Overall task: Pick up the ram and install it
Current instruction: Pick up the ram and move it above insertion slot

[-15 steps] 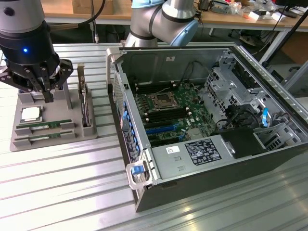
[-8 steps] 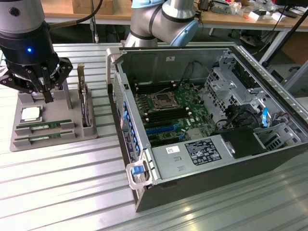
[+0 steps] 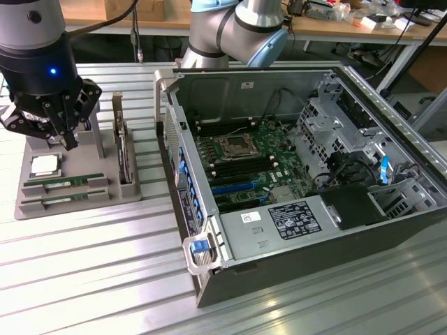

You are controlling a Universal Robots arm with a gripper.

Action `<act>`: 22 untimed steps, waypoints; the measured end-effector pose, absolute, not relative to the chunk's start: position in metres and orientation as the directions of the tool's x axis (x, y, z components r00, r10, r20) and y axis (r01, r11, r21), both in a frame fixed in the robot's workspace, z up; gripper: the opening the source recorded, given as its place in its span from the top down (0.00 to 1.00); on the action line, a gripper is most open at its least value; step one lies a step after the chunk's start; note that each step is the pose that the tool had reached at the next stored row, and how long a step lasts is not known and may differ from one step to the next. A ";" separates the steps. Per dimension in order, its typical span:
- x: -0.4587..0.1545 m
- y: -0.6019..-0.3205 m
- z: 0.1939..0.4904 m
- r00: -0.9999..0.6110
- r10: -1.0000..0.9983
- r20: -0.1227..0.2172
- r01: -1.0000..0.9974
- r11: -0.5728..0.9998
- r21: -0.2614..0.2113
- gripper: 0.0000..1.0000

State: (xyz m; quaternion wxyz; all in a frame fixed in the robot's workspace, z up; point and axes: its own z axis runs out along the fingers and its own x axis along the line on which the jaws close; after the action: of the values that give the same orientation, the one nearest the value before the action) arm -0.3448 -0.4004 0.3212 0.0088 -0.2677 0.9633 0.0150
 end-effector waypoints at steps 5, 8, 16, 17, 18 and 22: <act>-0.345 -0.400 0.321 -0.777 -0.630 -0.024 -0.630 0.776 0.023 0.89; -0.345 -0.400 0.320 -0.722 -0.692 -0.024 -0.692 0.722 0.023 0.89; -0.345 -0.400 0.319 -0.558 -0.829 -0.021 -0.830 0.558 0.021 0.89; -0.345 -0.400 0.319 -0.538 -0.843 -0.021 -0.843 0.537 0.020 0.89; -0.345 -0.400 0.318 -0.515 -0.857 -0.021 -0.857 0.515 0.020 0.89; -0.345 -0.400 0.318 -0.440 -0.898 -0.019 -0.898 0.440 0.020 0.89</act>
State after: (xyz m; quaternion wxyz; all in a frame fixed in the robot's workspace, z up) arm -0.3448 -0.4004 0.3176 0.0031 -0.5290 0.8485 0.0134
